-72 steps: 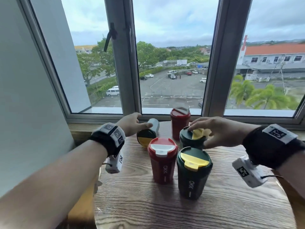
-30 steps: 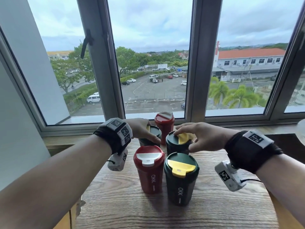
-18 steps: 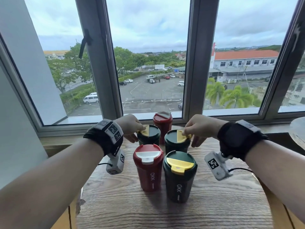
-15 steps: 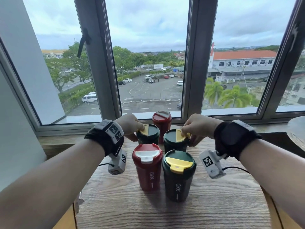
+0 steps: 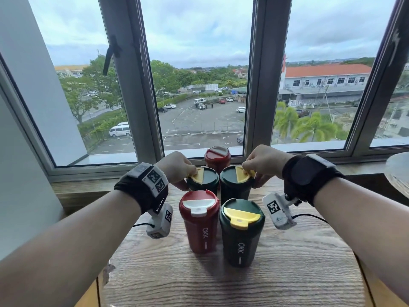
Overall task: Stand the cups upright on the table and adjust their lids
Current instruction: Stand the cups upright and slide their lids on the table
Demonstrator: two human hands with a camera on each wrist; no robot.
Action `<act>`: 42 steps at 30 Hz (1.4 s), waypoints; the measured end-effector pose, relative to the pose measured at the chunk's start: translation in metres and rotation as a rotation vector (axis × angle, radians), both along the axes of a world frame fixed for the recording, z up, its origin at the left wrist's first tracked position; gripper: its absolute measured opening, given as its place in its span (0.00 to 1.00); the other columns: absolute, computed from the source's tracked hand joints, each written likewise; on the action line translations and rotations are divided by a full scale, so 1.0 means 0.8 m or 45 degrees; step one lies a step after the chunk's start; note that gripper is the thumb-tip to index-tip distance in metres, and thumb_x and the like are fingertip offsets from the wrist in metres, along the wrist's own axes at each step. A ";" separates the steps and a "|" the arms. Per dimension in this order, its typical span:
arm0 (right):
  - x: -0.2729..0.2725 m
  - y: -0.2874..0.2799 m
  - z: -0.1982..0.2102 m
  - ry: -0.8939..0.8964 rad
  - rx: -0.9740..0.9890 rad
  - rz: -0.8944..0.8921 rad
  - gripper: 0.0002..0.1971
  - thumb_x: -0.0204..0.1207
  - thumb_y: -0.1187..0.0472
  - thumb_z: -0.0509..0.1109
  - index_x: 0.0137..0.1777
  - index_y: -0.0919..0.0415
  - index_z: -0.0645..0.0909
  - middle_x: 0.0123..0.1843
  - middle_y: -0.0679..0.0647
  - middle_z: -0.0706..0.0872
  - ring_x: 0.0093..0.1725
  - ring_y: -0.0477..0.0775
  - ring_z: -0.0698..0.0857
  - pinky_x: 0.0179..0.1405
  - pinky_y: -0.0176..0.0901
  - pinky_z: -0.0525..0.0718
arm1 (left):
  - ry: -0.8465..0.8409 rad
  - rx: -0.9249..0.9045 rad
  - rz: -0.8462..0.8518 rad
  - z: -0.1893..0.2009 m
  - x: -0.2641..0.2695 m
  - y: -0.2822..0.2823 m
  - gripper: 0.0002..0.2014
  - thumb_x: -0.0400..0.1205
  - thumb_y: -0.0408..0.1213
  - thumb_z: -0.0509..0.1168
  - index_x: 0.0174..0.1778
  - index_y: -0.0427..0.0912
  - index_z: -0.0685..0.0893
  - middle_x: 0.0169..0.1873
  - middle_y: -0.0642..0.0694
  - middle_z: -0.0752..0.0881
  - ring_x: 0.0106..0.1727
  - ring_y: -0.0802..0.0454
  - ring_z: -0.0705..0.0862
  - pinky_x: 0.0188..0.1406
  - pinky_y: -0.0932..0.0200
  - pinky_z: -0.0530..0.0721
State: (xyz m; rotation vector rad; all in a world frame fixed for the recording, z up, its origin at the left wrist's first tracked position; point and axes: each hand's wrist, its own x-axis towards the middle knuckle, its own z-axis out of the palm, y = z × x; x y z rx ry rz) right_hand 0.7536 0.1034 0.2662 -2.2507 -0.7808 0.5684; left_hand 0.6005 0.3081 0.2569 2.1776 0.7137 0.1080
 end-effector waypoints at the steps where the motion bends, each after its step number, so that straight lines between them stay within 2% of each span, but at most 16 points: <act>1: 0.001 0.001 -0.001 -0.001 -0.009 0.004 0.11 0.79 0.69 0.69 0.45 0.78 0.90 0.35 0.69 0.91 0.34 0.68 0.95 0.42 0.61 0.96 | 0.002 0.006 -0.003 -0.001 0.000 0.001 0.08 0.85 0.31 0.71 0.50 0.30 0.93 0.41 0.33 0.94 0.41 0.37 0.96 0.45 0.46 0.96; 3: 0.003 0.002 -0.003 -0.003 -0.023 0.002 0.10 0.79 0.69 0.70 0.45 0.77 0.90 0.35 0.69 0.92 0.34 0.67 0.95 0.42 0.60 0.96 | 0.009 0.012 -0.005 -0.003 -0.001 0.002 0.08 0.84 0.32 0.71 0.49 0.31 0.93 0.39 0.33 0.94 0.41 0.36 0.96 0.45 0.45 0.96; 7: 0.008 0.004 -0.005 -0.020 -0.049 0.006 0.11 0.79 0.68 0.69 0.45 0.77 0.90 0.31 0.65 0.91 0.32 0.64 0.94 0.40 0.57 0.95 | 0.026 0.020 -0.025 -0.004 -0.003 0.003 0.10 0.86 0.34 0.69 0.53 0.30 0.92 0.44 0.31 0.94 0.43 0.35 0.96 0.37 0.49 0.96; 11: 0.009 0.006 -0.003 -0.055 -0.121 0.032 0.11 0.79 0.66 0.68 0.44 0.75 0.89 0.27 0.62 0.91 0.32 0.63 0.94 0.39 0.53 0.95 | 0.044 0.032 -0.054 -0.005 -0.005 0.003 0.12 0.86 0.36 0.68 0.55 0.30 0.92 0.45 0.32 0.95 0.47 0.36 0.96 0.47 0.40 0.96; 13: 0.007 0.005 -0.002 -0.058 -0.147 0.038 0.12 0.80 0.65 0.68 0.46 0.74 0.89 0.29 0.62 0.92 0.33 0.63 0.94 0.36 0.50 0.94 | 0.053 0.086 -0.058 -0.005 -0.006 0.004 0.14 0.87 0.40 0.69 0.57 0.32 0.91 0.48 0.34 0.94 0.48 0.39 0.95 0.45 0.43 0.96; 15: 0.006 0.000 0.000 -0.100 -0.135 0.048 0.13 0.81 0.61 0.70 0.48 0.73 0.89 0.36 0.64 0.92 0.33 0.63 0.94 0.33 0.49 0.93 | 0.069 0.230 -0.082 -0.004 -0.010 0.005 0.19 0.86 0.49 0.68 0.62 0.37 0.90 0.53 0.37 0.93 0.51 0.43 0.93 0.44 0.46 0.96; 18: 0.000 -0.022 0.007 -0.486 -0.048 0.091 0.18 0.80 0.49 0.72 0.48 0.67 0.90 0.39 0.60 0.93 0.31 0.56 0.93 0.33 0.50 0.93 | 0.053 0.573 -0.150 -0.002 -0.030 0.005 0.27 0.85 0.60 0.64 0.71 0.43 0.85 0.61 0.45 0.90 0.56 0.47 0.88 0.55 0.47 0.92; 21: -0.035 -0.056 0.010 -0.980 0.087 0.108 0.19 0.76 0.41 0.73 0.45 0.58 0.91 0.36 0.47 0.89 0.36 0.45 0.87 0.40 0.47 0.88 | -0.057 0.745 -0.185 -0.003 -0.064 -0.008 0.26 0.84 0.63 0.62 0.70 0.47 0.82 0.58 0.51 0.90 0.56 0.52 0.87 0.60 0.50 0.88; 24: -0.086 -0.079 0.004 -1.033 0.084 0.192 0.27 0.71 0.29 0.67 0.46 0.53 0.89 0.38 0.44 0.90 0.38 0.44 0.87 0.42 0.48 0.90 | -0.151 0.803 -0.175 -0.014 -0.099 -0.029 0.25 0.82 0.67 0.61 0.64 0.52 0.84 0.52 0.55 0.88 0.51 0.58 0.86 0.54 0.51 0.89; 27: -0.128 -0.083 -0.008 -1.046 -0.135 0.264 0.43 0.67 0.16 0.58 0.47 0.59 0.87 0.40 0.51 0.91 0.40 0.52 0.89 0.41 0.49 0.89 | -0.108 0.859 -0.202 -0.028 -0.119 -0.053 0.32 0.78 0.76 0.55 0.57 0.53 0.85 0.48 0.57 0.87 0.47 0.59 0.85 0.47 0.54 0.88; 30: -0.155 -0.077 -0.014 -1.030 -0.244 0.304 0.41 0.69 0.19 0.62 0.42 0.62 0.84 0.40 0.54 0.88 0.36 0.51 0.84 0.27 0.40 0.75 | -0.127 0.861 -0.213 -0.038 -0.123 -0.073 0.28 0.75 0.79 0.55 0.50 0.58 0.74 0.40 0.62 0.79 0.42 0.61 0.79 0.37 0.58 0.75; 31: -0.158 -0.075 -0.014 -1.026 -0.236 0.300 0.40 0.69 0.19 0.63 0.40 0.62 0.83 0.40 0.54 0.87 0.35 0.51 0.82 0.27 0.39 0.73 | -0.157 0.841 -0.194 -0.040 -0.122 -0.076 0.26 0.75 0.79 0.57 0.50 0.60 0.72 0.39 0.63 0.77 0.41 0.61 0.78 0.36 0.58 0.73; 34: -0.153 -0.073 -0.016 -1.016 -0.206 0.293 0.38 0.68 0.21 0.66 0.38 0.61 0.85 0.38 0.54 0.88 0.37 0.53 0.86 0.34 0.44 0.82 | -0.202 0.757 -0.160 -0.041 -0.121 -0.078 0.21 0.78 0.71 0.62 0.52 0.59 0.75 0.41 0.62 0.78 0.43 0.58 0.80 0.35 0.61 0.71; 37: -0.145 -0.075 -0.016 -0.940 -0.178 0.327 0.31 0.67 0.28 0.70 0.36 0.60 0.86 0.36 0.53 0.89 0.37 0.54 0.87 0.35 0.50 0.85 | -0.180 0.653 -0.154 -0.047 -0.118 -0.070 0.22 0.80 0.66 0.64 0.56 0.53 0.82 0.47 0.55 0.83 0.45 0.55 0.83 0.37 0.60 0.77; 40: -0.139 -0.083 -0.011 -0.848 -0.191 0.426 0.30 0.64 0.31 0.65 0.48 0.56 0.90 0.45 0.49 0.92 0.46 0.51 0.88 0.47 0.55 0.89 | -0.170 0.519 -0.130 -0.050 -0.116 -0.062 0.23 0.81 0.63 0.64 0.58 0.48 0.87 0.52 0.48 0.81 0.48 0.50 0.85 0.47 0.46 0.91; 42: -0.136 -0.092 -0.008 -0.764 -0.183 0.469 0.34 0.61 0.31 0.64 0.62 0.47 0.88 0.56 0.43 0.91 0.56 0.46 0.87 0.58 0.53 0.88 | -0.168 0.487 -0.097 -0.051 -0.118 -0.061 0.26 0.81 0.62 0.65 0.68 0.49 0.86 0.58 0.46 0.81 0.54 0.47 0.85 0.54 0.43 0.91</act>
